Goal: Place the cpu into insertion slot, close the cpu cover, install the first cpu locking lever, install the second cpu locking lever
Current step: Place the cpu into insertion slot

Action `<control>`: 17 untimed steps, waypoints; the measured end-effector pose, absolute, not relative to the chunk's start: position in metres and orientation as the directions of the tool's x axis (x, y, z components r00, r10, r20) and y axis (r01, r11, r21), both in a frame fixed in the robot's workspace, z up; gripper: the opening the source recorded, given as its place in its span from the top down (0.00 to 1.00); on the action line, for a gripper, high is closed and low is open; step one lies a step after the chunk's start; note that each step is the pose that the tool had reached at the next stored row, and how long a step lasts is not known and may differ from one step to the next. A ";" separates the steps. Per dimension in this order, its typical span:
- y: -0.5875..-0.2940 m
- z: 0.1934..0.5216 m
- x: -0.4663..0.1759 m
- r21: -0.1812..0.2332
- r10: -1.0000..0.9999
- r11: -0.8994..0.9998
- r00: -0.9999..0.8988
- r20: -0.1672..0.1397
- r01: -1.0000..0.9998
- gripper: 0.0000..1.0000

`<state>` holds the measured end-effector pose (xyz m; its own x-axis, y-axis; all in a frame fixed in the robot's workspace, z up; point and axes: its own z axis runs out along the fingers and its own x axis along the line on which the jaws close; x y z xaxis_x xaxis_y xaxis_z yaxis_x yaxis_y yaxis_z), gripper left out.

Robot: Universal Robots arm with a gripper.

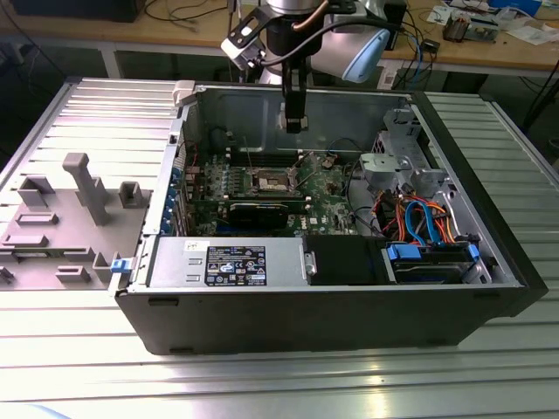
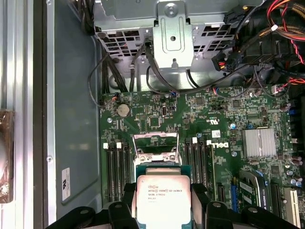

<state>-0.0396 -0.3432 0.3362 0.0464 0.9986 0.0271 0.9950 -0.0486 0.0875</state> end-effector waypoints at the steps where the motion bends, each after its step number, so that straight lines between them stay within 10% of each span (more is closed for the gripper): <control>1: -0.343 0.335 -0.040 0.087 0.999 -0.034 0.032 0.027 0.996 0.46; 17: -0.343 0.317 -0.040 0.087 1.000 0.002 -0.005 0.029 0.996 0.46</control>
<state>-0.0397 -0.3432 0.3174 -0.0049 0.9996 0.0287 0.9962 0.0024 0.0874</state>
